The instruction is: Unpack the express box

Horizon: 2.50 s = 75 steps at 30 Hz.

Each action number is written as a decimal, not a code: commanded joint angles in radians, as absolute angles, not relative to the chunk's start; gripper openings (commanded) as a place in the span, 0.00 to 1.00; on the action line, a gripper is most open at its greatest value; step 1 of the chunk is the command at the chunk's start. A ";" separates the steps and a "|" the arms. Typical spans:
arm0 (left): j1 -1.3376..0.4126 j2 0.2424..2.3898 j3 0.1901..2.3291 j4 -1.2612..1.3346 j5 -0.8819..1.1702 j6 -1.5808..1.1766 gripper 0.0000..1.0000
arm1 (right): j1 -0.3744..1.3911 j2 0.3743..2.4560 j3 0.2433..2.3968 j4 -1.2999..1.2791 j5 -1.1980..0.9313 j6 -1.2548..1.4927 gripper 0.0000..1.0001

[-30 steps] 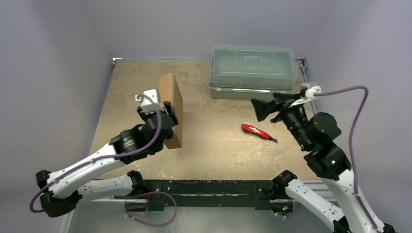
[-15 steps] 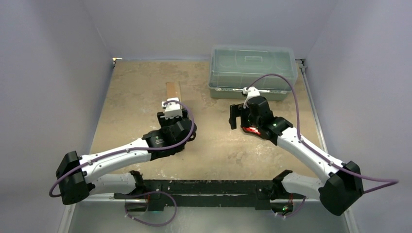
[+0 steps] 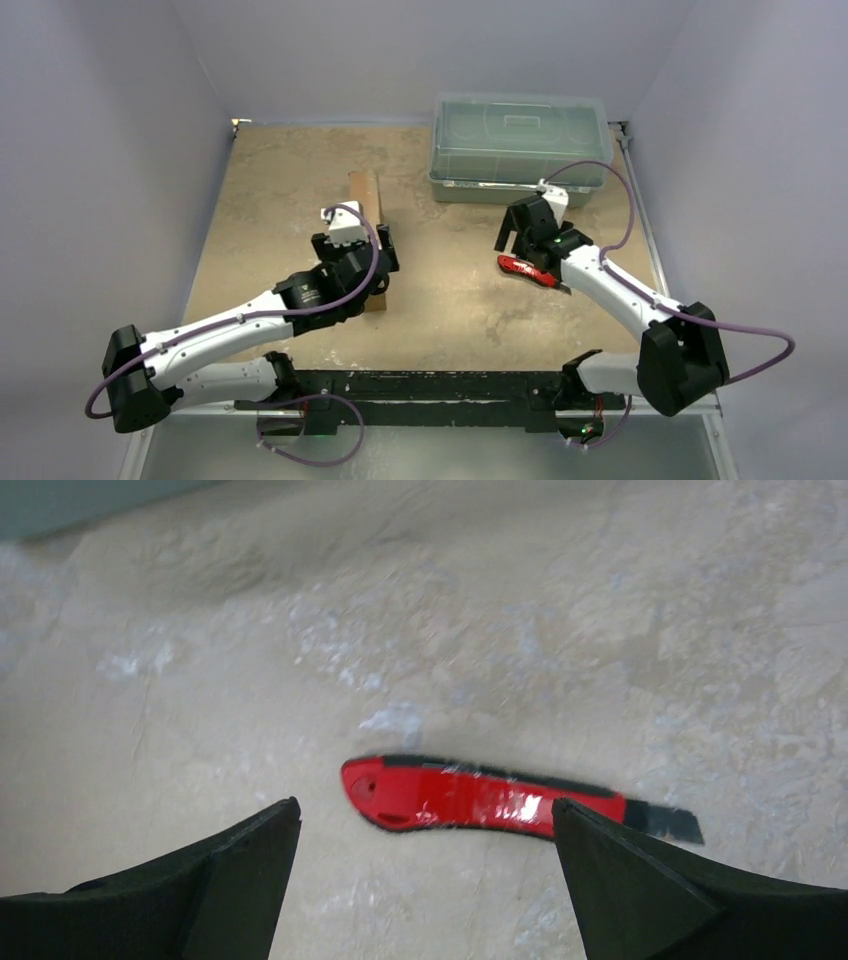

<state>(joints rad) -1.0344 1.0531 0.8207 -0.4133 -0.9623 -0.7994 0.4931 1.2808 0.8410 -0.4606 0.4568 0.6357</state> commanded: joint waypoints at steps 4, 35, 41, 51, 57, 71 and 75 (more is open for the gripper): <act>-1.035 0.946 0.904 -0.438 -0.866 -0.702 0.98 | 0.344 1.241 0.791 -0.301 0.377 0.534 0.99; -1.003 0.897 1.066 -0.099 -0.792 0.009 0.91 | 0.143 1.245 0.675 -0.337 0.093 0.669 0.99; -1.001 0.826 0.988 -0.070 -0.869 0.046 0.87 | 0.138 1.187 0.661 -0.302 0.111 0.727 0.99; -0.879 0.729 0.914 -0.041 -0.797 0.009 0.86 | 0.334 1.418 0.802 -0.339 0.198 0.543 0.89; -0.728 0.750 0.888 -0.046 -0.664 -0.068 0.85 | 0.382 1.495 0.822 -0.341 0.295 0.526 0.75; -0.684 0.772 0.880 -0.048 -0.600 -0.100 0.81 | 0.451 1.462 0.789 -0.298 0.268 0.566 0.09; -0.682 0.775 0.876 -0.049 -0.600 -0.105 0.80 | 0.450 1.380 0.735 -0.184 0.181 0.573 0.00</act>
